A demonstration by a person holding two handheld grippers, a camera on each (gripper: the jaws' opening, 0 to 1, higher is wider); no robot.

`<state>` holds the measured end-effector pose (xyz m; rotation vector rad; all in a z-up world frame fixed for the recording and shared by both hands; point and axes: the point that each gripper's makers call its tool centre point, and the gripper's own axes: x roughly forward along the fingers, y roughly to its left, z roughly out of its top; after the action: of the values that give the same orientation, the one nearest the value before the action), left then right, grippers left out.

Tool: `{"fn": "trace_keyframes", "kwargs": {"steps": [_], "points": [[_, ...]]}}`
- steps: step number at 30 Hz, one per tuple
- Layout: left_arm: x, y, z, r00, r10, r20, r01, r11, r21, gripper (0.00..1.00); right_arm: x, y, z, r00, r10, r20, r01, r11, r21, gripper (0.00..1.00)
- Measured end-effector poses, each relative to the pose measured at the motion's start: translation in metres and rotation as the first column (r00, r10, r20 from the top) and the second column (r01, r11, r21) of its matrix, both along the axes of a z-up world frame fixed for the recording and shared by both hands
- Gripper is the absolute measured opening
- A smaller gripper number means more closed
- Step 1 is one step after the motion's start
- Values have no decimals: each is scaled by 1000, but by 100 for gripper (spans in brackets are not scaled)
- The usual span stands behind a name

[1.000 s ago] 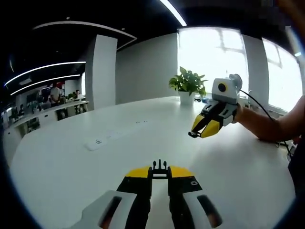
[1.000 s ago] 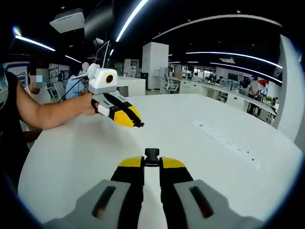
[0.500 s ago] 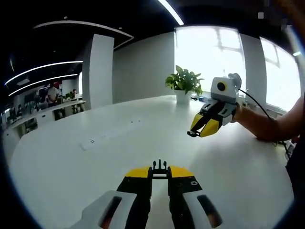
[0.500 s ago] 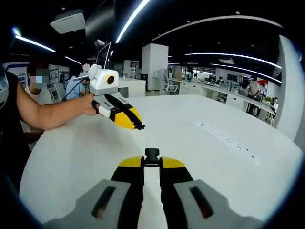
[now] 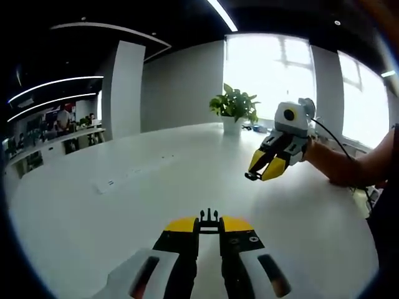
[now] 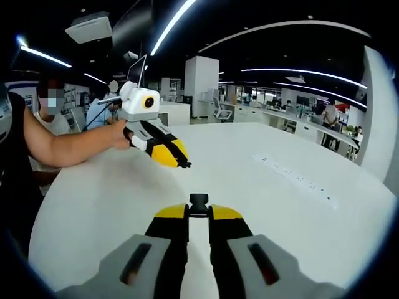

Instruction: Snap the two parts of the plastic buckle together until the buckle closes and remains connected.

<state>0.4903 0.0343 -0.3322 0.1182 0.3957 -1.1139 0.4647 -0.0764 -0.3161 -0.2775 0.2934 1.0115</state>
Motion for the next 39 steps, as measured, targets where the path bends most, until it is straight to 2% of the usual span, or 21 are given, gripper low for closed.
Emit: {"fn": "trace_keyframes", "kwargs": {"steps": [8,20,39], "points": [[-18,-8,-1,1000,-4,3,4,1000,5,10,-5,0,2,1000,3,3,-3,1000,3,10],[-14,-8,1,1000,-6,-4,6,1000,6,10,-16,1,5,1000,15,2,-15,1000,0,10],[-37,-11,-1,999,-34,-10,34,999,14,10,-39,2,5,1000,23,5,-23,1000,5,11]]}}
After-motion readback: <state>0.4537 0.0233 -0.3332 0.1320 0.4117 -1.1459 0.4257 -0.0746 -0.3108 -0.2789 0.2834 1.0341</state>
